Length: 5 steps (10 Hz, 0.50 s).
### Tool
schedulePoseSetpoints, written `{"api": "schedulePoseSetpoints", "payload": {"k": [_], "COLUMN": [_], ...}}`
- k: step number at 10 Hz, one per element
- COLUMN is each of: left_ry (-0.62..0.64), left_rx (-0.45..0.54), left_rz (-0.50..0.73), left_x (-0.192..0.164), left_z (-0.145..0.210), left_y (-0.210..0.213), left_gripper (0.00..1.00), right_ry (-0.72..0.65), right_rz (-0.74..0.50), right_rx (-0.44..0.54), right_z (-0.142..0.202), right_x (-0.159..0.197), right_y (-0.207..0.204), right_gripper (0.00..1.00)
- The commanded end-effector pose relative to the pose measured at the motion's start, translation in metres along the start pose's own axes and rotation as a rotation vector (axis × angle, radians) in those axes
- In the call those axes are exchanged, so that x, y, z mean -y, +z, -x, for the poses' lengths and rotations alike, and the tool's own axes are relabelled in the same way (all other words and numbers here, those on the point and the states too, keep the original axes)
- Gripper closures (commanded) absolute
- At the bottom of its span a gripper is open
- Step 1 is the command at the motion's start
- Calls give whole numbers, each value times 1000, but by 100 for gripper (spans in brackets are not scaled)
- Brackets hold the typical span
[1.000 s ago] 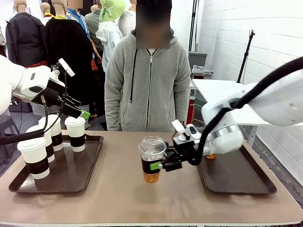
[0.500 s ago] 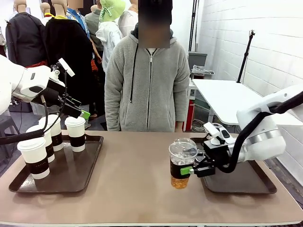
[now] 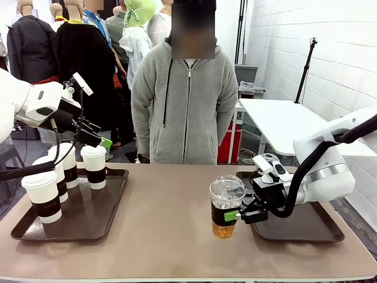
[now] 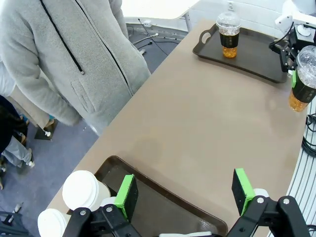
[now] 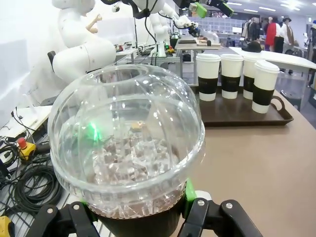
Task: Distribute the coffee onto the tray.
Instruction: Pick up another iced Americano from the middle of the table and place it on the right Handle tray.
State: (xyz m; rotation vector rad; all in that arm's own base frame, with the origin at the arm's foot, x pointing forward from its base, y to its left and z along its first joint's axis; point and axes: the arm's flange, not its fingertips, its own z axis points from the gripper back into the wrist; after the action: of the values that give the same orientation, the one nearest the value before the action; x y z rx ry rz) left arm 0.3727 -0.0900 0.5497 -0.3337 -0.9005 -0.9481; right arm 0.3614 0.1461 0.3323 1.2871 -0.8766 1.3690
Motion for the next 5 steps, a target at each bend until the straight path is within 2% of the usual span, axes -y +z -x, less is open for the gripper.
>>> {"api": "schedulePoseSetpoints", "payload": {"k": [1, 3, 5], "left_ry": [-11, -11, -11], "left_rx": [4, 4, 4], "left_rz": [9, 9, 9], "left_x": [-3, -3, -3], "left_z": [4, 4, 4], "left_y": [-1, -1, -1], "left_gripper": [0, 0, 0], "right_ry": [0, -27, -62], "right_rz": [2, 57, 131], "right_rx": [1, -44, -19], "right_z": [0, 5, 13], "right_x": [0, -8, -16], "right_y": [1, 31, 67], "right_gripper": [27, 27, 27]}}
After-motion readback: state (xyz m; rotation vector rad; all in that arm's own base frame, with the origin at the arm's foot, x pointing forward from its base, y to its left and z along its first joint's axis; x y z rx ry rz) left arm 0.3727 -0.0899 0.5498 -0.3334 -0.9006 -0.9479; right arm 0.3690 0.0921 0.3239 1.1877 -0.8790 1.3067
